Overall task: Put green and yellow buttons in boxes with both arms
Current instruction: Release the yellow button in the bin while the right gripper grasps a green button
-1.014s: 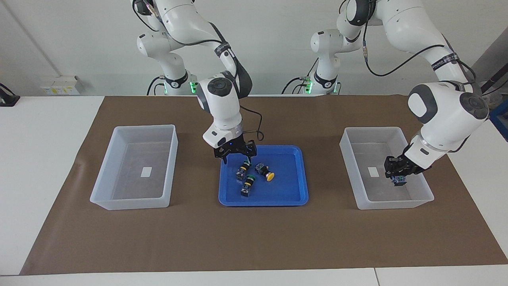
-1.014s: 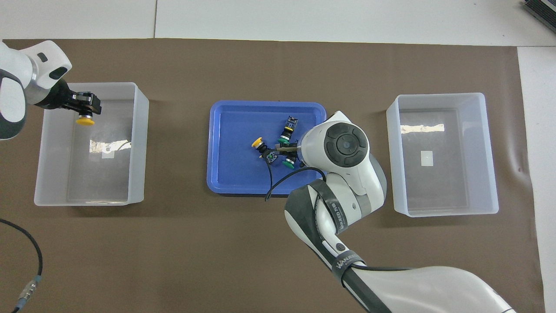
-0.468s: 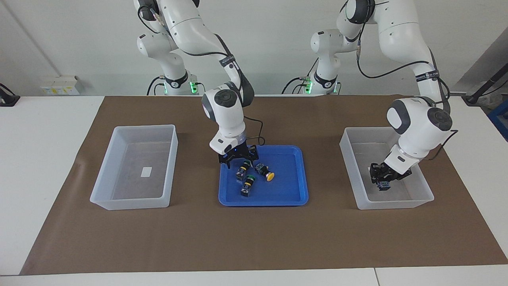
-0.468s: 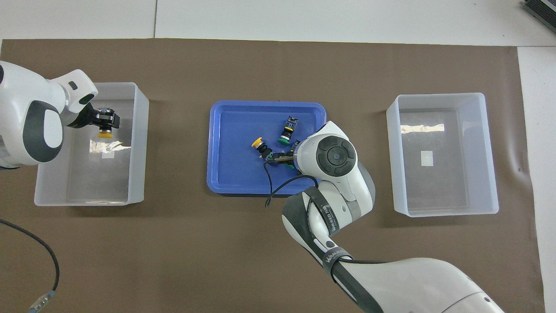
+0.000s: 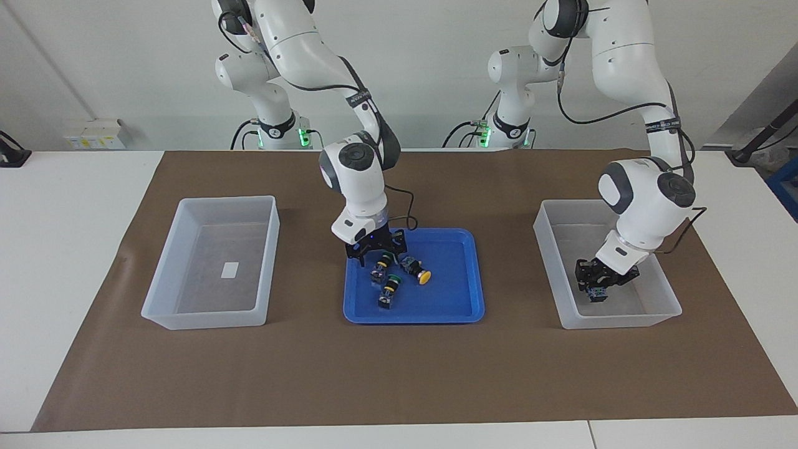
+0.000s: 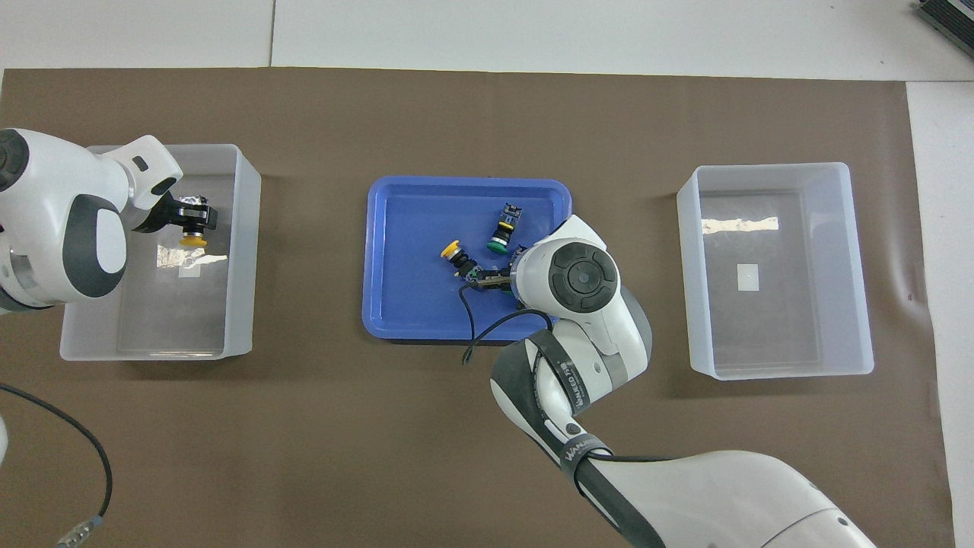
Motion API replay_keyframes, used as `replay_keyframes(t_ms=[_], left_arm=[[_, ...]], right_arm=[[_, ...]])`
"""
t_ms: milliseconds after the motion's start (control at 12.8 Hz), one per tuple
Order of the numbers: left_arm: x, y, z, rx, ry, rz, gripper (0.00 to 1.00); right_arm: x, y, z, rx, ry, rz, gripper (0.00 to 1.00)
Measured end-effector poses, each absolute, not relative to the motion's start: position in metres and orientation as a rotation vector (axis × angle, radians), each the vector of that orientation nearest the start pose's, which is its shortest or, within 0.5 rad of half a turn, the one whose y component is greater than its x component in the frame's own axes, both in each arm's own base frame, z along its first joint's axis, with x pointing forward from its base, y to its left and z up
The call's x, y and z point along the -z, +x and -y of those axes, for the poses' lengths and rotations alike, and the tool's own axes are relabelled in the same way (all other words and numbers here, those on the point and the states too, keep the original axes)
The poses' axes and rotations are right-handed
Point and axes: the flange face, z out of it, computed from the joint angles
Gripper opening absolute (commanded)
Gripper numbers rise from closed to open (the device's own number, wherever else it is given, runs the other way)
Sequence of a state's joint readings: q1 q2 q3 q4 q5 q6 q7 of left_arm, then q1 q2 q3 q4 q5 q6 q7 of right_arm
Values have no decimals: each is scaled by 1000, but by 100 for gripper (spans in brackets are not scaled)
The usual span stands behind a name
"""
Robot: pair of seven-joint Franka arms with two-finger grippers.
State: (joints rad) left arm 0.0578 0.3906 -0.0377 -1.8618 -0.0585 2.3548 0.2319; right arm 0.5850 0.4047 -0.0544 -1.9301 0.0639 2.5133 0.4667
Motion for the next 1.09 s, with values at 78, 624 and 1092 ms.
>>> replay_keyframes(t_ms=[78,624,1092], left_arm=[[-313,643,-14,179,-3169,-268,0],[-309,641,-13,177,-3168,-270,69],[-333,652,-12,148,-3175,-283,71]], right_arm=[[-294,550,-326,217,-3031,37,1],[-340,539,-324,98,-3017,-72,0],[-470,532,-254,78,-2989,-218,0]])
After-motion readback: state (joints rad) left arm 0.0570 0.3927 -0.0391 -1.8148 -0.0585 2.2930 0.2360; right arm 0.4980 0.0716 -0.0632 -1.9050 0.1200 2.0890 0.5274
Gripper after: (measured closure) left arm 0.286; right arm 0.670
